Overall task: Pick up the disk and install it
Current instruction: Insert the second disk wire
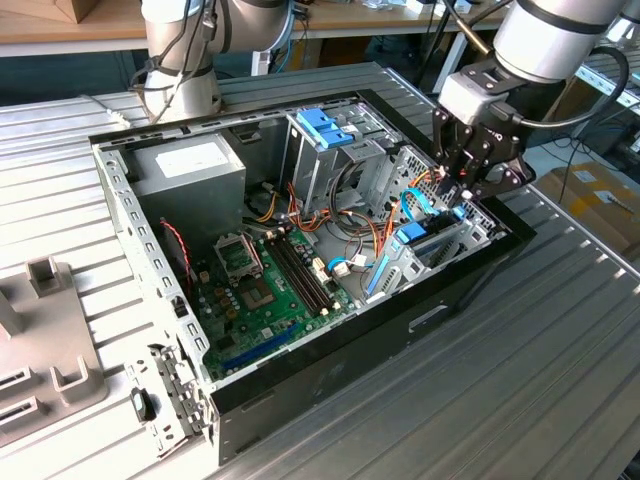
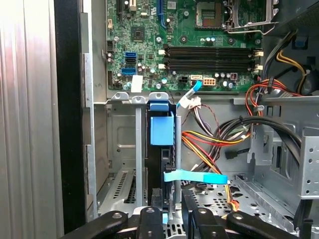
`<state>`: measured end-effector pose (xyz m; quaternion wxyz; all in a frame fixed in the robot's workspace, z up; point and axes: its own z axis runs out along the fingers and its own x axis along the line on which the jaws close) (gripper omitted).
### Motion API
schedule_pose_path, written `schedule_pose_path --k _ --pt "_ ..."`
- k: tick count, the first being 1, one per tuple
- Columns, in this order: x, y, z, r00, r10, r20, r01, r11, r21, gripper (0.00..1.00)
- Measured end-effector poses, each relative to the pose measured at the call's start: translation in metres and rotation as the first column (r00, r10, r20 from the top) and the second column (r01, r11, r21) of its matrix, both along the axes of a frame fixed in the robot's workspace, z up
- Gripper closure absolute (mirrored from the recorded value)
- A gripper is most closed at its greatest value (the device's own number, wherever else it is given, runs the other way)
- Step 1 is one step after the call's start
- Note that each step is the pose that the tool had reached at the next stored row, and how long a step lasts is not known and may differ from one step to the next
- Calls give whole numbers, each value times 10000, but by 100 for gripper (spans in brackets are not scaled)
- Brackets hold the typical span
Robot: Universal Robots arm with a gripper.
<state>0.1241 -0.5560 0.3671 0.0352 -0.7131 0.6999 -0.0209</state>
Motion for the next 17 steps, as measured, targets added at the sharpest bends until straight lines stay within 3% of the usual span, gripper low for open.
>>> schedule_pose_path --k 4,7,17 --pt "3 16 7 9995 328 0 -328 9995 1 71" --pt "17 18 7 9964 844 -5 -844 9964 -1 71" --pt "160 26 7 9962 863 -117 -863 9963 7 71"
